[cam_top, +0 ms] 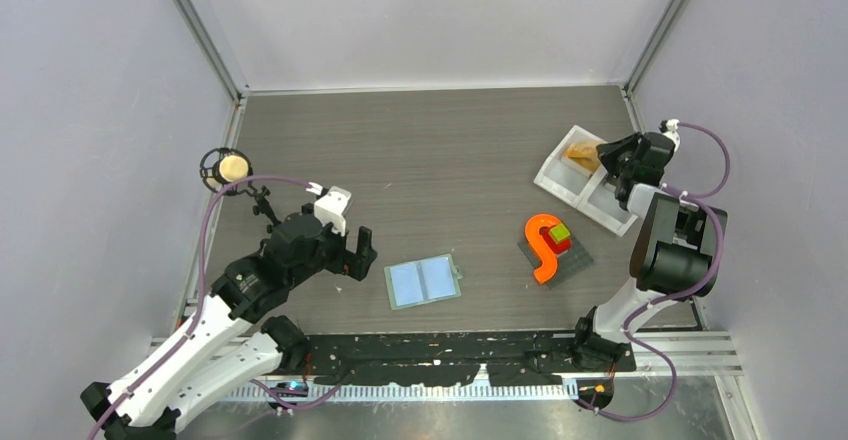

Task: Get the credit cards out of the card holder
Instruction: Place the credit card in the storage box.

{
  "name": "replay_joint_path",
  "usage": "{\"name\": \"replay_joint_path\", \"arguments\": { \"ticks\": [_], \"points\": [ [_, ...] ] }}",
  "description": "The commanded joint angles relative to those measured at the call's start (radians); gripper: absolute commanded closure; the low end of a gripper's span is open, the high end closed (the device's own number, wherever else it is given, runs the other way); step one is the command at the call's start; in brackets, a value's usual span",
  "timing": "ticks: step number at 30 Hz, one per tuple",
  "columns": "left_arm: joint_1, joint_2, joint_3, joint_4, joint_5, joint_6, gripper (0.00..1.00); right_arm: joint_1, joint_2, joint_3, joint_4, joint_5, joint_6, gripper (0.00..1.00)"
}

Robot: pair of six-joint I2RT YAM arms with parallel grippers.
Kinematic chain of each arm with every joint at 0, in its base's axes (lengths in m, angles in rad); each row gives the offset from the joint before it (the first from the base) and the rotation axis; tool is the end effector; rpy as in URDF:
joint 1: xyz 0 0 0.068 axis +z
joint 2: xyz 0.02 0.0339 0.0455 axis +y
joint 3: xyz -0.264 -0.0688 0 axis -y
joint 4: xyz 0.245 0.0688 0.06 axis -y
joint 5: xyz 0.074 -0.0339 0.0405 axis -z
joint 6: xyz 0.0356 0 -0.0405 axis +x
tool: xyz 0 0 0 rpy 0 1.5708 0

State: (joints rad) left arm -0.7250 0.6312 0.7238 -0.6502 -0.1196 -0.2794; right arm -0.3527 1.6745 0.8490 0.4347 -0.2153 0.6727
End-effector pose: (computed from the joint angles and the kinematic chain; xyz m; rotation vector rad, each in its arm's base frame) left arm 0.1061 -0.0884 0.2938 0.4070 2.1209 -0.4633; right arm 0.3387 -0.1166 0.1953 0.8424 1.7872 0.4205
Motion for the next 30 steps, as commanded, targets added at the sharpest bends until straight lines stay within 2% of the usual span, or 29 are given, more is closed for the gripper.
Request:
{"name": "replay_joint_path", "arguments": {
  "ticks": [1,6,16,30],
  "points": [
    [0.003,-0.001,0.012,-0.002,0.009,0.011,0.01,-0.006,0.023,0.051,0.075,-0.022,0.023,0.95],
    [0.003,0.002,0.017,-0.006,0.004,0.014,0.01,-0.007,0.043,0.06,0.082,-0.02,0.035,0.94],
    [0.003,0.002,0.019,-0.009,0.001,0.016,0.01,-0.016,0.06,0.079,0.065,-0.021,0.043,0.86],
    [0.003,0.0,0.015,-0.008,0.022,0.017,0.01,-0.018,0.0,0.154,-0.135,0.07,-0.034,0.77]
  ]
}}
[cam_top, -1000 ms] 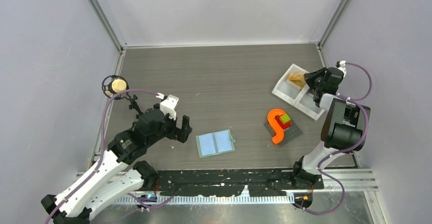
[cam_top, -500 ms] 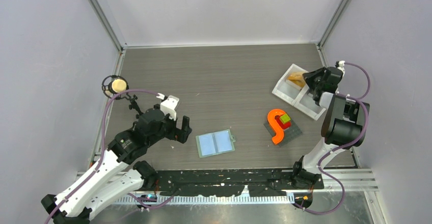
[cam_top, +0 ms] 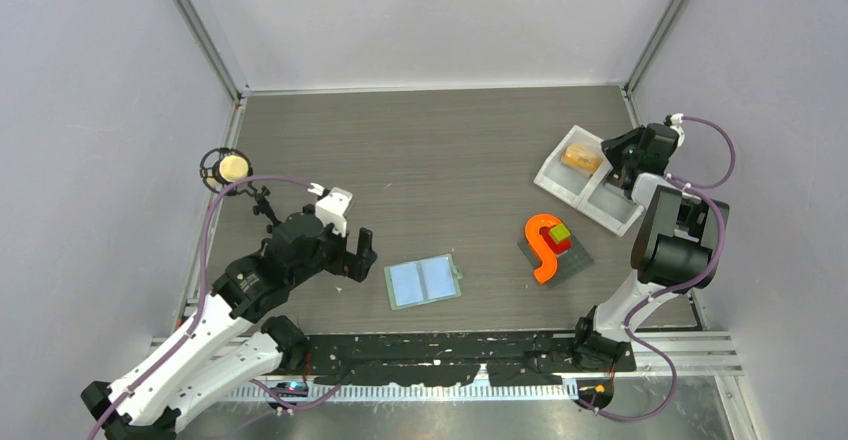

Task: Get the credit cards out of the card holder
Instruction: Place the credit card in the storage box.

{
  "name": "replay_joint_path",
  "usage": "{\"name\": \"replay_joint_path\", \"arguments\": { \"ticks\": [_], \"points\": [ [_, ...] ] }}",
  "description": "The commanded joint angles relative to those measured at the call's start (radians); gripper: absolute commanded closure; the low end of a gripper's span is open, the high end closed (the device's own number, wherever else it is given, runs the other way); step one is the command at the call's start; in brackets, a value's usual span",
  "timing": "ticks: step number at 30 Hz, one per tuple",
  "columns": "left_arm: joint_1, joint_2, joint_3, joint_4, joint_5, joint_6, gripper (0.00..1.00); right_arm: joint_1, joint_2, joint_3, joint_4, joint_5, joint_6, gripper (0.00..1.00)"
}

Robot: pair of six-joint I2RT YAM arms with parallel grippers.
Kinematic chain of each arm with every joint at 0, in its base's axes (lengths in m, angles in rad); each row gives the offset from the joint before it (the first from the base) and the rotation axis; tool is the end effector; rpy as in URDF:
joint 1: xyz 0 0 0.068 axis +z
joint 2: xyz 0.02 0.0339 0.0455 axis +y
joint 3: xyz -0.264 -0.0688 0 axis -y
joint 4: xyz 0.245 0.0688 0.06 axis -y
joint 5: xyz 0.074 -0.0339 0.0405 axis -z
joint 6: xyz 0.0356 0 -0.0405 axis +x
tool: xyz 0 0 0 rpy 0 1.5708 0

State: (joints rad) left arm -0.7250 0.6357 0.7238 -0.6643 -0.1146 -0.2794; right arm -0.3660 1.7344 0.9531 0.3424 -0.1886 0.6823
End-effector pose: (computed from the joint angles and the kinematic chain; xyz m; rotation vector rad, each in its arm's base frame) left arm 0.1060 -0.0885 0.2920 0.4150 2.1388 -0.4595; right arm 0.3552 -0.1290 0.1977 0.9056 1.8090 0.3906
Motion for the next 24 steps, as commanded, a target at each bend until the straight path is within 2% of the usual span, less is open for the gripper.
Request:
{"name": "replay_joint_path", "arguments": {
  "ticks": [1,7,16,20,24],
  "points": [
    [0.004,-0.005,0.014,0.007,0.018,0.017,0.01,-0.003,-0.066,0.057,-0.056,0.044,-0.046,0.77],
    [0.004,0.005,0.016,0.012,0.02,0.017,0.01,0.025,-0.089,0.11,-0.168,0.056,-0.097,0.77],
    [0.004,-0.016,0.012,0.018,0.036,0.014,0.01,0.17,-0.129,0.205,-0.487,0.223,-0.278,0.84],
    [0.004,-0.022,0.013,0.026,0.043,0.017,0.01,0.205,-0.13,0.188,-0.533,0.222,-0.308,0.94],
    [0.003,-0.023,0.016,0.029,0.046,0.019,0.01,0.222,-0.12,0.162,-0.547,0.208,-0.311,0.95]
  ]
}}
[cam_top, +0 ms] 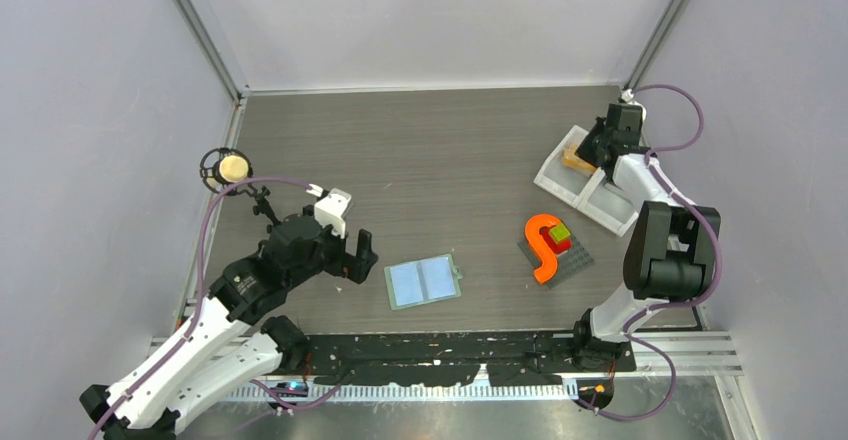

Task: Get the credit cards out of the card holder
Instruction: Place the credit card in the storage box.

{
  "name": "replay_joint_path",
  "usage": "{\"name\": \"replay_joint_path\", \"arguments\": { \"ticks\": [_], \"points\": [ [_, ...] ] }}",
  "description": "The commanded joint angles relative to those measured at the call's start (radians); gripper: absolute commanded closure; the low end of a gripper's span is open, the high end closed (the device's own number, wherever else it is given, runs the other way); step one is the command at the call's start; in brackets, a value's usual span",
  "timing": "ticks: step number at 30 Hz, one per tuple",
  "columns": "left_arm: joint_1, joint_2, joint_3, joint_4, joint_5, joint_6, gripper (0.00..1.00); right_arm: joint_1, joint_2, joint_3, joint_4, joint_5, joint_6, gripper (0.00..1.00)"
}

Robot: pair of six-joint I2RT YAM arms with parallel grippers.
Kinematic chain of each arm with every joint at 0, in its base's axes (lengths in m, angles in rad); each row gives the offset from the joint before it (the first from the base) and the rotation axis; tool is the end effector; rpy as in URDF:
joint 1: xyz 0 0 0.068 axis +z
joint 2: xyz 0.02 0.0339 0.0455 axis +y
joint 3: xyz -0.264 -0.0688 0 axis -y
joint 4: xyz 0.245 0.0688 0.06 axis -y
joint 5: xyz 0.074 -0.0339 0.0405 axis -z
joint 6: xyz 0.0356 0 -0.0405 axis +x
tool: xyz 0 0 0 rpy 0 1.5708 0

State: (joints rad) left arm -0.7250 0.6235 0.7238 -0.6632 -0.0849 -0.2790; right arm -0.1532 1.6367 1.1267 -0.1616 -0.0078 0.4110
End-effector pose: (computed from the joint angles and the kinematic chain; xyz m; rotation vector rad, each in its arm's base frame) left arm 0.1038 -0.0879 0.2935 0.4308 2.1297 -0.4955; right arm 0.3620 -0.0556 0.2415 0.6213 2.1589 0.1480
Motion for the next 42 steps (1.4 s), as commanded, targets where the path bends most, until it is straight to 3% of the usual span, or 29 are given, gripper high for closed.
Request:
{"name": "replay_joint_path", "arguments": {
  "ticks": [1,20,42],
  "points": [
    [0.003,-0.011,0.016,0.027,0.017,0.018,0.01,0.012,-0.022,-0.016,-0.042,0.027,-0.041,0.95],
    [0.003,-0.03,0.009,0.016,-0.005,0.014,0.01,0.035,0.108,-0.038,0.046,0.023,-0.041,0.95],
    [0.003,-0.021,0.023,0.004,-0.021,0.029,0.01,0.044,0.265,0.169,-0.08,0.078,-0.044,0.95]
  ]
}}
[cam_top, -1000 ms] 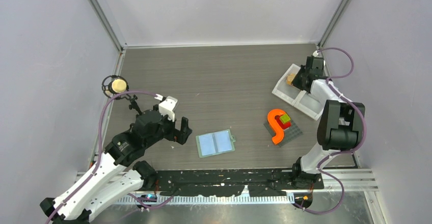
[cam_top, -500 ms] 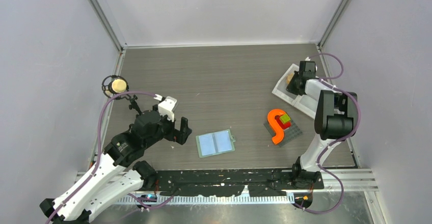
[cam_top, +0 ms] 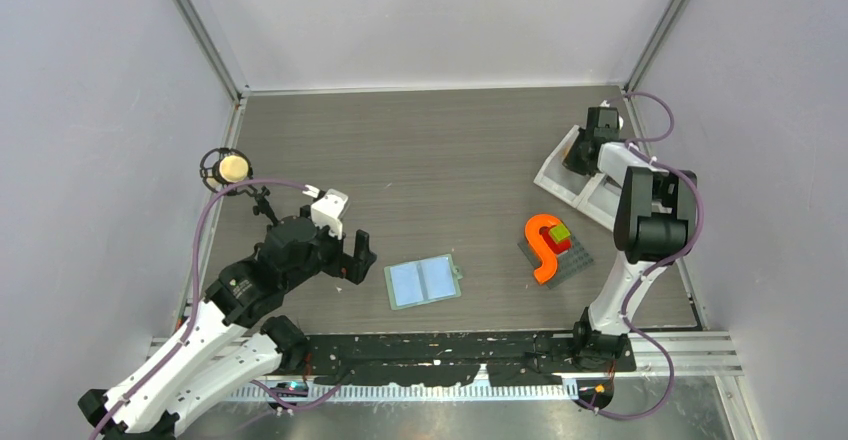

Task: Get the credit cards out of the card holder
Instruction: Place the credit card in the storage box, then reset both arms

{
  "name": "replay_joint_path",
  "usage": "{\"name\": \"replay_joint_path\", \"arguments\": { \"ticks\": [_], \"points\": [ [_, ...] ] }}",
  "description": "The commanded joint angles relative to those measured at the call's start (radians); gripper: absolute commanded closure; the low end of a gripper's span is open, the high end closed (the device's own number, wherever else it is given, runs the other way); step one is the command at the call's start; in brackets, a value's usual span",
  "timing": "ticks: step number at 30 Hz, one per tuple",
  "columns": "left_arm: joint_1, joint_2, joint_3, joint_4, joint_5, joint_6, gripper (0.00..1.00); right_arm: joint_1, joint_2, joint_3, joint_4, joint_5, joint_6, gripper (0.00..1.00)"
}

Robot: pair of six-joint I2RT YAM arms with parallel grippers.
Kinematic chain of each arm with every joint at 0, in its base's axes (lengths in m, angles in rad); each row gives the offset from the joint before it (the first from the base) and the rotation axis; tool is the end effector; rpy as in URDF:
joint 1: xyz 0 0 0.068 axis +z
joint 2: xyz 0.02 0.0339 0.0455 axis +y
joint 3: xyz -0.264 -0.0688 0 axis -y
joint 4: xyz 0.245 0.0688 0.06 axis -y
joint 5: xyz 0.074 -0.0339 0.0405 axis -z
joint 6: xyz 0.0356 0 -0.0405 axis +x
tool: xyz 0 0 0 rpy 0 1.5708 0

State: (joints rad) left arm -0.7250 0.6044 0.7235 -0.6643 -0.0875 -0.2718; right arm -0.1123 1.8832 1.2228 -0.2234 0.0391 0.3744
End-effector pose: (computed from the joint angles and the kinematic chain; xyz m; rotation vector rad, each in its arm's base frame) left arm 0.1012 -0.0855 0.2954 0.4321 2.1106 -0.4968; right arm 0.3982 -0.0463 0.1771 0.6082 2.3783 0.0672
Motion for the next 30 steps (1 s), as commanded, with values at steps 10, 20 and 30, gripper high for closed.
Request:
{"name": "replay_joint_path", "arguments": {
  "ticks": [10,20,30],
  "points": [
    [0.004,-0.004,0.019,-0.001,-0.021,0.02,0.01,0.002,0.039,0.138,-0.046,0.069,-0.042,0.95],
    [0.003,-0.023,0.014,-0.004,-0.035,0.016,0.01,0.002,-0.028,0.158,-0.103,0.051,-0.069,0.95],
    [0.003,-0.058,0.057,0.002,-0.061,-0.024,0.01,0.102,-0.35,0.015,-0.161,0.021,-0.066,0.9]
  ]
}}
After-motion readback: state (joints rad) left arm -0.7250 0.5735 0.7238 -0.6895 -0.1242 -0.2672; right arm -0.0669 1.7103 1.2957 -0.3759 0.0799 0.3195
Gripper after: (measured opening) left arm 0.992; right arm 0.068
